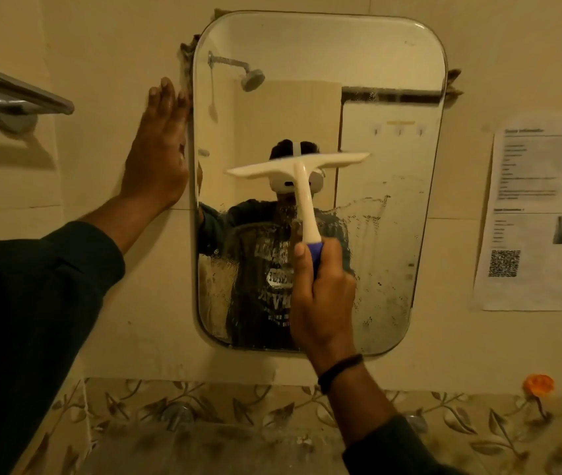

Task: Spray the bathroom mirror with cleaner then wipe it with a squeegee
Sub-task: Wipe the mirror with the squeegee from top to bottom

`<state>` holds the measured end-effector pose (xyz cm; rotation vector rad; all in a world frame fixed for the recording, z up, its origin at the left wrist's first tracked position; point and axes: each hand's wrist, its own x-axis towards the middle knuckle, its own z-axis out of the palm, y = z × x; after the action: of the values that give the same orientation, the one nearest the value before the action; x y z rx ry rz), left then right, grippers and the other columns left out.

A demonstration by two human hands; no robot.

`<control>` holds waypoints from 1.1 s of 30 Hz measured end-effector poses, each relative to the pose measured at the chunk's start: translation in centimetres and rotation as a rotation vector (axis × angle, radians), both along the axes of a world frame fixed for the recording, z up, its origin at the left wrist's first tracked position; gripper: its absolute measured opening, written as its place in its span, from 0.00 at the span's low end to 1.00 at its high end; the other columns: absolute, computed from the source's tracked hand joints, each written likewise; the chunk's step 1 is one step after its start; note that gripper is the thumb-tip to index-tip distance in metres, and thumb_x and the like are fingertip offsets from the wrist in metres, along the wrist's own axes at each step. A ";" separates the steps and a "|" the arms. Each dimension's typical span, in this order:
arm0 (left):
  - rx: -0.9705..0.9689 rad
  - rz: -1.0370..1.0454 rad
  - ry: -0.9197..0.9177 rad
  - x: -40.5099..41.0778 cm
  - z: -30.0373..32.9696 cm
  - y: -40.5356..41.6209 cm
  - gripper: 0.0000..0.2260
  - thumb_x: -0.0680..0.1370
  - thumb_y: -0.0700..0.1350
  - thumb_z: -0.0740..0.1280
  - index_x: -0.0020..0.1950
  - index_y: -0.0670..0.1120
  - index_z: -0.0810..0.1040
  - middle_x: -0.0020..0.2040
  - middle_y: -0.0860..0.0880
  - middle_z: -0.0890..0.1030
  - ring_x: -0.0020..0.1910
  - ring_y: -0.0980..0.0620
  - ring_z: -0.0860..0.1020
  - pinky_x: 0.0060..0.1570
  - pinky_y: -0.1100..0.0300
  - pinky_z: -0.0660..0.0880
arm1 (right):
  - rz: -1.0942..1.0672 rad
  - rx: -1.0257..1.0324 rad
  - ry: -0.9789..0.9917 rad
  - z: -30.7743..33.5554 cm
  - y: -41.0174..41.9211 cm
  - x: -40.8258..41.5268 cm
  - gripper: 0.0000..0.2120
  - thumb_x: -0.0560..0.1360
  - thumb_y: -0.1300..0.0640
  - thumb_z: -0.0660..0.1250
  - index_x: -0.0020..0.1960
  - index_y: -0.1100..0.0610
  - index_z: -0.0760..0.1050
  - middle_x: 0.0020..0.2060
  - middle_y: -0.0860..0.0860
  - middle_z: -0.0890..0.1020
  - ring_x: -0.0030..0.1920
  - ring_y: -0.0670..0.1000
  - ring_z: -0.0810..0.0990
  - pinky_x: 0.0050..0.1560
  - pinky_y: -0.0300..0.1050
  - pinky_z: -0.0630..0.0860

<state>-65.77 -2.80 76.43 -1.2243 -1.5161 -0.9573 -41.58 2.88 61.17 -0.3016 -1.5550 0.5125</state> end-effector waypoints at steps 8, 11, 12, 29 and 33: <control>0.004 -0.015 0.011 -0.2 -0.1 0.0 0.28 0.82 0.33 0.51 0.82 0.47 0.51 0.82 0.44 0.48 0.81 0.43 0.46 0.79 0.45 0.53 | 0.026 -0.091 -0.084 -7.4 0.2 0.7 0.14 0.78 0.37 0.54 0.56 0.44 0.68 0.36 0.45 0.78 0.28 0.45 0.76 0.24 0.33 0.71; 0.007 -0.015 0.024 -0.3 0.0 0.0 0.28 0.82 0.33 0.51 0.82 0.47 0.50 0.82 0.44 0.49 0.81 0.43 0.46 0.79 0.45 0.53 | -0.065 -0.124 -0.128 -11.7 -0.7 1.4 0.10 0.76 0.33 0.51 0.53 0.34 0.65 0.34 0.46 0.78 0.28 0.48 0.76 0.23 0.36 0.72; 0.009 -0.011 0.027 -0.4 0.0 0.0 0.28 0.82 0.33 0.51 0.82 0.47 0.50 0.82 0.44 0.49 0.81 0.43 0.46 0.79 0.45 0.53 | -0.076 -0.132 -0.133 -12.2 -0.9 1.6 0.08 0.76 0.34 0.52 0.53 0.32 0.64 0.32 0.47 0.77 0.28 0.49 0.76 0.23 0.36 0.72; 0.013 -0.002 0.017 0.0 -0.3 -0.1 0.28 0.82 0.33 0.50 0.82 0.46 0.51 0.82 0.44 0.49 0.81 0.42 0.47 0.80 0.47 0.50 | -0.011 -0.060 -0.076 -5.1 0.8 0.8 0.13 0.80 0.45 0.56 0.58 0.53 0.69 0.31 0.47 0.75 0.27 0.45 0.75 0.23 0.34 0.71; 0.012 0.003 0.024 0.0 -0.2 -0.1 0.28 0.82 0.34 0.50 0.82 0.46 0.51 0.82 0.43 0.49 0.81 0.42 0.47 0.80 0.47 0.51 | -0.080 -0.069 -0.186 -10.2 -0.7 0.9 0.06 0.79 0.41 0.55 0.50 0.43 0.65 0.33 0.48 0.75 0.28 0.51 0.75 0.24 0.49 0.75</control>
<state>-65.72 -2.87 76.18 -1.2206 -1.4909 -0.9459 -40.64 2.15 50.99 -0.4737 -1.7001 0.4866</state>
